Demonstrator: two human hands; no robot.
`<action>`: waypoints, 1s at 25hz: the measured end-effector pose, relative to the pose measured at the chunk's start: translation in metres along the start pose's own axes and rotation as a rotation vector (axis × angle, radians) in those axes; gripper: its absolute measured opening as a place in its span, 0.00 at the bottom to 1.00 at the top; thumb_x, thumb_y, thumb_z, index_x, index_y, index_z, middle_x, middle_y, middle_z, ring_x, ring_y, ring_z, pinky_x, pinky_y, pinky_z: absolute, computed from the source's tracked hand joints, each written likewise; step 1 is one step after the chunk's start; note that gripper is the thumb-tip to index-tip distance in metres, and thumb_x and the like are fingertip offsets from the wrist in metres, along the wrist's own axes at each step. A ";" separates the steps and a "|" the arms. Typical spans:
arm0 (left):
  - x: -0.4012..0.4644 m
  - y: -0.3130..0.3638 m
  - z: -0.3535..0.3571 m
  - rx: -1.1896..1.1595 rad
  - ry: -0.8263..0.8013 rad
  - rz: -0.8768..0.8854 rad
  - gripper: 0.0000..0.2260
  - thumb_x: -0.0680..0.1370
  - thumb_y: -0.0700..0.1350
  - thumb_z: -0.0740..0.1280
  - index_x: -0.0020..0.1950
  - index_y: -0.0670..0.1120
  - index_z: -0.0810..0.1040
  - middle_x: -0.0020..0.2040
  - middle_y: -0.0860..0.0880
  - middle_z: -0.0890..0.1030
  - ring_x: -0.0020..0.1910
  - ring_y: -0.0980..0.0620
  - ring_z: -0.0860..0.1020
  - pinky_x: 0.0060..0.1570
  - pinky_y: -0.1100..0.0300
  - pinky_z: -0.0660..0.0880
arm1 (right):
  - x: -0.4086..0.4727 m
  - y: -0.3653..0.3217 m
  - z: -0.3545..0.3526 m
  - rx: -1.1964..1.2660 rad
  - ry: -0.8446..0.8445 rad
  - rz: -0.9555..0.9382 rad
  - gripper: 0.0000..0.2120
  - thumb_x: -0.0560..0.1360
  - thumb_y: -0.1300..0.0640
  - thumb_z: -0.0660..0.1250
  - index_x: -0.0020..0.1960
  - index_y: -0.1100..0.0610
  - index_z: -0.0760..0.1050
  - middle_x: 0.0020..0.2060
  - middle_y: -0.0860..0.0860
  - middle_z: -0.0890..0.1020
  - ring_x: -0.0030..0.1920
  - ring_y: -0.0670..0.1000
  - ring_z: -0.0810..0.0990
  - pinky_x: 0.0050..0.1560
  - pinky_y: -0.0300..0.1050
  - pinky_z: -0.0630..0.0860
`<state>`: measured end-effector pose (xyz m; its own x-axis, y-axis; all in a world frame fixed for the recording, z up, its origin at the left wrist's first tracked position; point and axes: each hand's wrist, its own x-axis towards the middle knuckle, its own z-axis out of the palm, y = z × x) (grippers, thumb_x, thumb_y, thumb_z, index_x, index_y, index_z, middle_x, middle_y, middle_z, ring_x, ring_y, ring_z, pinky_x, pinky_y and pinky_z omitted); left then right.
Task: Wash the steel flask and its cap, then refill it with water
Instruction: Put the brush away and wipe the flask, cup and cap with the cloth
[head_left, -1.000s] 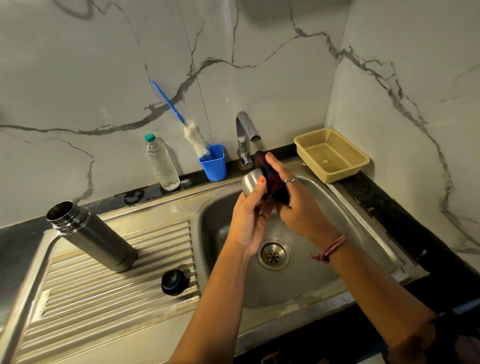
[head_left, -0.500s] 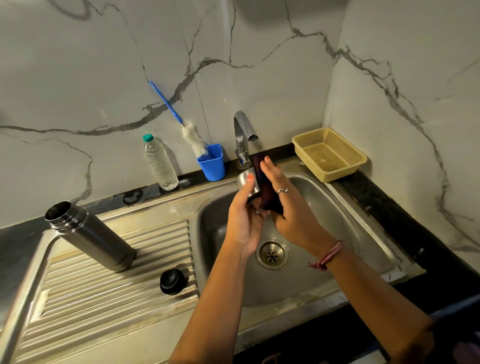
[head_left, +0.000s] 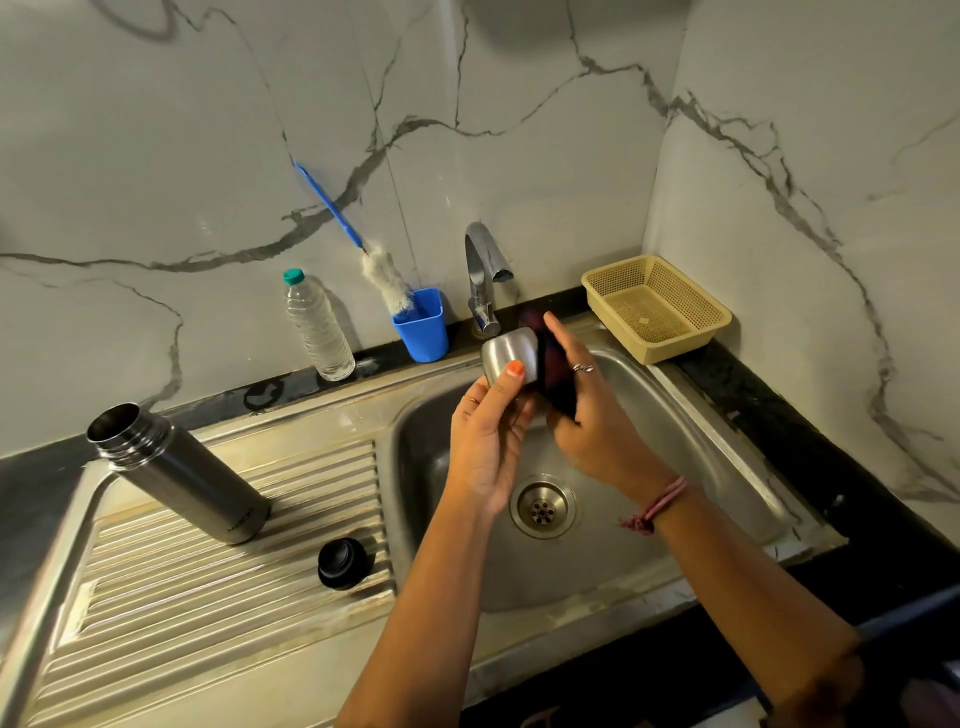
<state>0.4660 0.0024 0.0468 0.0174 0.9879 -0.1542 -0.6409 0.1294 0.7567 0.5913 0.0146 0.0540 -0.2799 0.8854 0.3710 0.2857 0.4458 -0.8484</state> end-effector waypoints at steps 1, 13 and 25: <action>-0.001 0.000 -0.002 0.017 -0.015 0.002 0.15 0.72 0.43 0.74 0.57 0.40 0.80 0.52 0.42 0.83 0.50 0.49 0.81 0.51 0.60 0.79 | 0.002 -0.001 -0.006 0.068 -0.047 0.058 0.37 0.71 0.75 0.59 0.76 0.57 0.52 0.70 0.51 0.63 0.71 0.47 0.64 0.69 0.40 0.66; -0.006 0.024 -0.030 0.723 -0.079 0.121 0.18 0.65 0.39 0.80 0.51 0.51 0.82 0.45 0.52 0.86 0.44 0.55 0.83 0.46 0.62 0.79 | 0.037 0.006 -0.044 -0.316 -0.575 0.034 0.39 0.71 0.73 0.62 0.75 0.48 0.56 0.66 0.47 0.71 0.61 0.40 0.71 0.60 0.31 0.68; -0.004 0.009 -0.026 0.521 0.039 0.162 0.12 0.67 0.42 0.77 0.50 0.47 0.84 0.41 0.45 0.84 0.40 0.48 0.80 0.47 0.56 0.79 | -0.006 0.031 -0.010 -0.475 -0.130 -0.379 0.35 0.69 0.68 0.64 0.73 0.56 0.59 0.74 0.50 0.61 0.76 0.52 0.55 0.74 0.48 0.58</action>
<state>0.4402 -0.0029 0.0380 -0.0849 0.9961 -0.0251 -0.1681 0.0105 0.9857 0.6112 0.0246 0.0289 -0.5421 0.6446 0.5391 0.5129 0.7620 -0.3953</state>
